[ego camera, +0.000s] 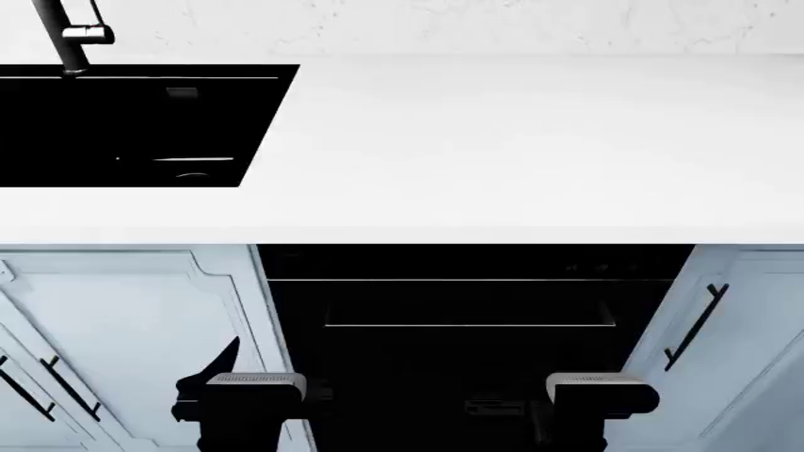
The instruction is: Pick and place the shaker into the drawer. Then close the cabinet.
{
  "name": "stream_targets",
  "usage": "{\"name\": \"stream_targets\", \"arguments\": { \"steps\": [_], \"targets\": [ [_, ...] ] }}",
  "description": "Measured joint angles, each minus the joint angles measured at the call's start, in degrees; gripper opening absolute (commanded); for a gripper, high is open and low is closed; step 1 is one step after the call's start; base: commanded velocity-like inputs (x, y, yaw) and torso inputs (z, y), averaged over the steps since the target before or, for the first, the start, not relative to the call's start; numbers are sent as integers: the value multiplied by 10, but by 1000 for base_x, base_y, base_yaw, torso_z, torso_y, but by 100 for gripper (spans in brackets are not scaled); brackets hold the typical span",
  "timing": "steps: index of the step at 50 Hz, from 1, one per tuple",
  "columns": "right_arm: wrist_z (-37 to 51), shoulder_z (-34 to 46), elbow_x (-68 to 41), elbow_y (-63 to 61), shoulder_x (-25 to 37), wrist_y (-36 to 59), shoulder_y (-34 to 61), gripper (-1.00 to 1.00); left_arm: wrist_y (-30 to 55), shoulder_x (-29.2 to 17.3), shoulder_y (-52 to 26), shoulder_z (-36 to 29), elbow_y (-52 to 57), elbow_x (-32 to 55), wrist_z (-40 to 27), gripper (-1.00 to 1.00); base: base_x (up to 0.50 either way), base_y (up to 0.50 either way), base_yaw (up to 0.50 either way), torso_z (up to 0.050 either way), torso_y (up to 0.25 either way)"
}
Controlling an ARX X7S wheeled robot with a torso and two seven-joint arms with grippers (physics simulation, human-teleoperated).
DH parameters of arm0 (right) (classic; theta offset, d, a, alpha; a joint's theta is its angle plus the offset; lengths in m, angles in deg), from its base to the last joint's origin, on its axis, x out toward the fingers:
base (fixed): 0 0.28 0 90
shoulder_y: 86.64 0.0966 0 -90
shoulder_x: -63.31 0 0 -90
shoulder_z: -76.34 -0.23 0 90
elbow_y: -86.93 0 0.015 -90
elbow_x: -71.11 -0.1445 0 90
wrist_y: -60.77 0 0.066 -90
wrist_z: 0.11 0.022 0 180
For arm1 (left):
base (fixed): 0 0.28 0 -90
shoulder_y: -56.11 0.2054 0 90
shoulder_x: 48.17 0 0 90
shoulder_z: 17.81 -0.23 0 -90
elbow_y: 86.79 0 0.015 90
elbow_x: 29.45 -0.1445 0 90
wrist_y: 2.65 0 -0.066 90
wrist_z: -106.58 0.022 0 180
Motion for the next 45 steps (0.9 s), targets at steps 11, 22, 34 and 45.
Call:
{"name": "stream_targets", "arguments": {
  "steps": [11, 22, 34, 45],
  "targets": [
    [12, 13, -17, -8, 14, -1, -8, 100, 11, -13, -5, -15, -11, 13, -9, 100, 0, 436, 0, 0, 0],
    [27, 17, -46, -27, 29, 37, 1, 100, 63, -25, -31, -27, -17, 30, -23, 100, 0, 318, 0, 4, 0],
    [-20, 71, -74, 53, 111, 328, 514, 100, 267, -10, -575, -122, -212, 223, -124, 100, 0, 0, 0, 50, 1],
    [-140, 55, 93, 448, 78, 342, 1066, 100, 258, -2, -1061, -350, -569, 478, -170, 100, 0, 0, 0, 50, 5]
  ]
}}
